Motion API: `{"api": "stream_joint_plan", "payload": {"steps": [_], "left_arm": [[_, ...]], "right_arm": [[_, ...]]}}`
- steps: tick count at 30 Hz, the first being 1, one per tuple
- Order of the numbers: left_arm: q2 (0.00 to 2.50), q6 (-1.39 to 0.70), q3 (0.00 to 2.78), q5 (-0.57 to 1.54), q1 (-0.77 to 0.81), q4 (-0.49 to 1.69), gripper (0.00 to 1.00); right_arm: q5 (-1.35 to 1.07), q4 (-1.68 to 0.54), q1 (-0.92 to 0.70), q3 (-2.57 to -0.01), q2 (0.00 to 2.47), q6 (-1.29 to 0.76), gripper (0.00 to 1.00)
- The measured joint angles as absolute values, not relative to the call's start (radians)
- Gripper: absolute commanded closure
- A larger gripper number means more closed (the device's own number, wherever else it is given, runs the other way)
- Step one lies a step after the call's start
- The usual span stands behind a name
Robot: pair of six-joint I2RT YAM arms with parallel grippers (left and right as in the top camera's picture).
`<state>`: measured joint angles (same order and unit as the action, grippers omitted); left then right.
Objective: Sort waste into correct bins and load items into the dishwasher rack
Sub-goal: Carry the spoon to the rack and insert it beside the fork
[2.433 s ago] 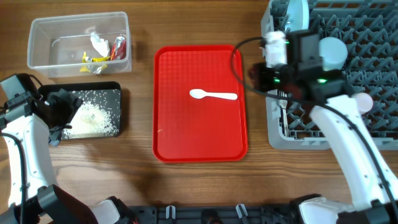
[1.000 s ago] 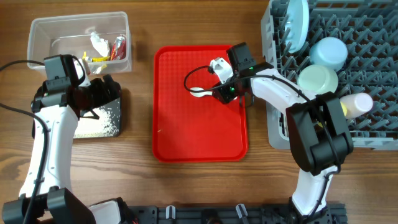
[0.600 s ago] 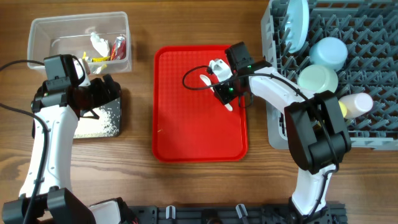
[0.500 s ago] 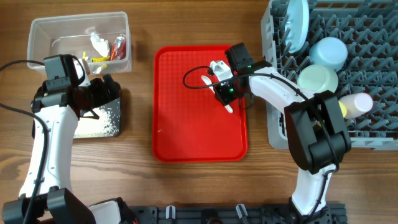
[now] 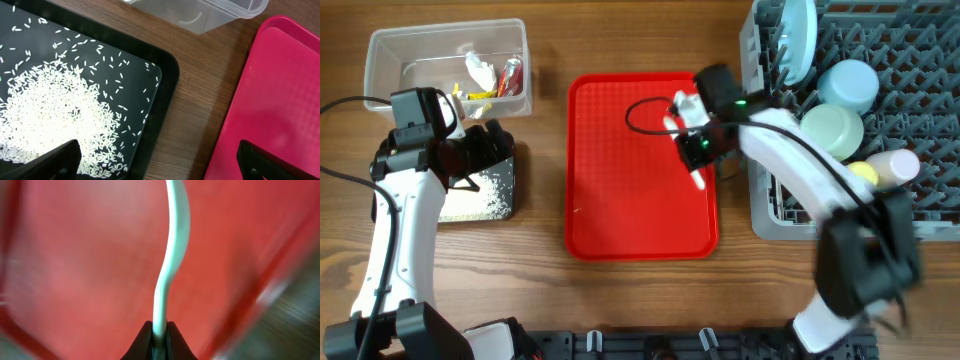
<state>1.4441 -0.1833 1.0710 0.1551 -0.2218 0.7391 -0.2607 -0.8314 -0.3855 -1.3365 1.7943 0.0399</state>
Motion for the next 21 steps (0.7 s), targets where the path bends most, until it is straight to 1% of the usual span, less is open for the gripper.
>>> {"api": "stream_joint_plan", "payload": {"steps": [4, 9, 13, 17, 21], "left_arm": [[1.444, -0.183, 1.071, 0.155, -0.222, 0.739, 0.0], [1.444, -0.183, 1.071, 0.155, -0.222, 0.738, 0.0], [1.444, -0.183, 1.071, 0.155, -0.222, 0.73, 0.0], [1.444, -0.183, 1.071, 0.155, -0.222, 0.719, 0.0], [1.444, -0.18, 1.071, 0.155, -0.222, 0.717, 0.0]], "right_arm": [[-0.196, -0.907, -0.363, -1.349, 1.56, -0.004, 0.96], [-0.03, -1.059, -0.276, -1.364, 1.31, -0.079, 0.96], [0.072, -1.153, -0.218, -1.361, 1.261, -0.13, 0.96], [0.114, -1.152, -0.187, -1.299, 1.273, -0.173, 0.96], [0.133, -1.105, -0.179, -1.187, 1.312, -0.222, 0.96]]}}
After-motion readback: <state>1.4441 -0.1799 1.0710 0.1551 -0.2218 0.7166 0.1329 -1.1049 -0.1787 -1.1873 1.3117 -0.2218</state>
